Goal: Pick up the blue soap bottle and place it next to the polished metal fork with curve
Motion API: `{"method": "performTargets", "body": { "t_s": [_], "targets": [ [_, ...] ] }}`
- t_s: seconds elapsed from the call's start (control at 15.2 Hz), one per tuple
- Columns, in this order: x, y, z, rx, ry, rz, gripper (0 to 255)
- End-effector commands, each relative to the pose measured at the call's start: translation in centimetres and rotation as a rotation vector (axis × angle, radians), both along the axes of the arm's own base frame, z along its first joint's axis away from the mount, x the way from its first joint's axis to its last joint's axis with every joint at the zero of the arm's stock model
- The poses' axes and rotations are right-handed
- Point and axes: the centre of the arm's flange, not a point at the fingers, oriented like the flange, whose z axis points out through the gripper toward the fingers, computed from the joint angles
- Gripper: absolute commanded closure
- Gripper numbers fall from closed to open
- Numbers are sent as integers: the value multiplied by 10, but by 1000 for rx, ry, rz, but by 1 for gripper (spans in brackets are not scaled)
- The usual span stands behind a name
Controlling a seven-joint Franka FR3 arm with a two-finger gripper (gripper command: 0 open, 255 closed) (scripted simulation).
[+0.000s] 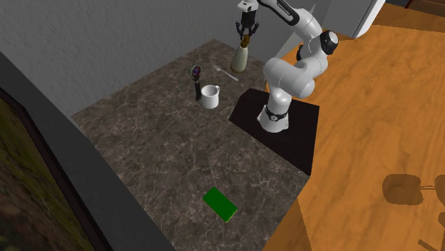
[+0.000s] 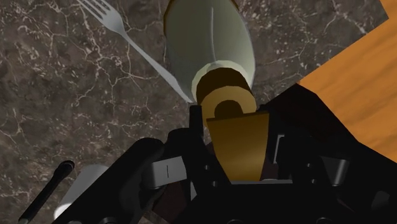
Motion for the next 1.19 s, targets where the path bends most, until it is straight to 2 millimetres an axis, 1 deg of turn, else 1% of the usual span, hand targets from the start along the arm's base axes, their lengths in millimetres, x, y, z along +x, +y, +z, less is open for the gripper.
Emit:
{"method": "performTargets", "body": {
  "t_s": [0.0, 0.33, 0.53, 0.59, 1.12],
  "targets": [
    [0, 0, -3, 8, -4, 1, 0],
    [0, 0, -3, 8, -4, 1, 0],
    [-3, 1, 36, 8, -4, 1, 0],
    [-4, 1, 46, 8, -4, 1, 0],
    [-4, 1, 46, 8, -4, 1, 0]
  ]
}}
